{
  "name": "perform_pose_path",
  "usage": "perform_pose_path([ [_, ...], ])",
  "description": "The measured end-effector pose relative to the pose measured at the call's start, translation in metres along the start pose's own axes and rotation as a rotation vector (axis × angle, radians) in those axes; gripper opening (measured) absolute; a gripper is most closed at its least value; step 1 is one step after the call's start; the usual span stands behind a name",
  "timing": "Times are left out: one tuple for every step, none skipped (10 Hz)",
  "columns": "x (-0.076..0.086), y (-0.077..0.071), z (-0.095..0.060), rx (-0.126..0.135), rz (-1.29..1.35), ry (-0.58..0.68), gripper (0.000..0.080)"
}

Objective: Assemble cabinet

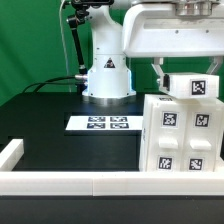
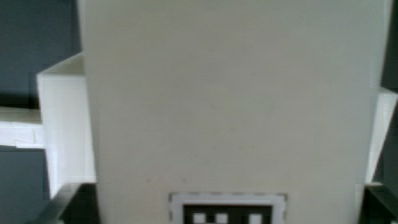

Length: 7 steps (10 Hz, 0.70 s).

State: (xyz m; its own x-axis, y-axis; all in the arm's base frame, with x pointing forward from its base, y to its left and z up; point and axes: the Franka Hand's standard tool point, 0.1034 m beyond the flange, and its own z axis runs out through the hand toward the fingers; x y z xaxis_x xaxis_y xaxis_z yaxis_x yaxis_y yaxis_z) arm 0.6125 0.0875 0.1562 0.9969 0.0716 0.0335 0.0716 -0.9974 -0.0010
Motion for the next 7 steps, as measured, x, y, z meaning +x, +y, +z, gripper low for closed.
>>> perform_pose_path([
  [0.0002, 0.005, 0.0022, 0.001, -0.005, 0.003, 0.056],
  [0.0032, 0.0083, 0.0025, 0.003, -0.007, 0.03, 0.056],
  [0.0035, 0.0084, 0.002, 0.002, -0.005, 0.041, 0.056],
  [0.0038, 0.0083, 0.002, 0.002, -0.005, 0.045, 0.056],
  [0.0039, 0.0082, 0.002, 0.002, -0.005, 0.046, 0.056],
  [0.0039, 0.0082, 0.002, 0.002, -0.005, 0.046, 0.056],
  [0.0039, 0.0082, 0.002, 0.002, -0.005, 0.046, 0.056],
])
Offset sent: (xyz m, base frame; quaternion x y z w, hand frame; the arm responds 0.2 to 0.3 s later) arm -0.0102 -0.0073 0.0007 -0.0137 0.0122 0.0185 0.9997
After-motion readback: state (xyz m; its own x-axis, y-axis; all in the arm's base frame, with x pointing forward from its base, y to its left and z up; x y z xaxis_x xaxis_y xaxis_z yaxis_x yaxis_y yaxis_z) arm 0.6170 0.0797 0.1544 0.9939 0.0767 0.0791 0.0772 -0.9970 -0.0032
